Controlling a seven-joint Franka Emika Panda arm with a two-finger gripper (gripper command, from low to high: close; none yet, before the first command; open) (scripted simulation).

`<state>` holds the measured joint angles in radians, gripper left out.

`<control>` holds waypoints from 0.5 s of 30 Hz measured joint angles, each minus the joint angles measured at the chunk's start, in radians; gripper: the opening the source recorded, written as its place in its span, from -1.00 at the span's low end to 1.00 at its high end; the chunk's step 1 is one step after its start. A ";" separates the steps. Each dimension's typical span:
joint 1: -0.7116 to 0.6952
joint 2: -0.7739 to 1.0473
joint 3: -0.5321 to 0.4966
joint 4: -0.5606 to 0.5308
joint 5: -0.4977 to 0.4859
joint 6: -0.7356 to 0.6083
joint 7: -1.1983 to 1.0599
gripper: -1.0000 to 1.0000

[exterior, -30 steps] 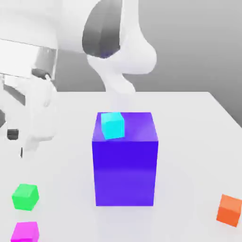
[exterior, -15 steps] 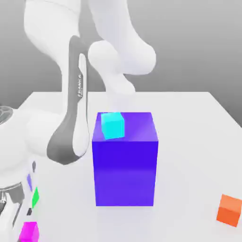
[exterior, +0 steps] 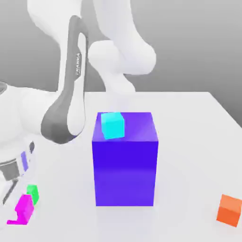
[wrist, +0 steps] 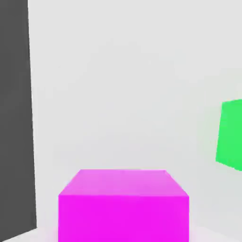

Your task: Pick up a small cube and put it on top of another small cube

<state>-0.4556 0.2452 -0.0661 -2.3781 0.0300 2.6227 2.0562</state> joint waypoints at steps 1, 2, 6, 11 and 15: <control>-0.005 -0.034 -0.017 -0.033 0.002 -0.001 0.048 -1.00; -0.010 -0.069 -0.033 -0.066 0.002 -0.003 0.099 -1.00; -0.034 -0.116 -0.071 -0.153 0.007 0.038 0.233 -1.00; -0.053 0.001 -0.049 -0.154 0.047 0.155 0.216 1.00; -0.053 0.001 -0.049 -0.154 0.047 0.155 0.216 1.00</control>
<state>-0.5082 0.2461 -0.1150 -2.5320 0.0770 2.7777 2.2725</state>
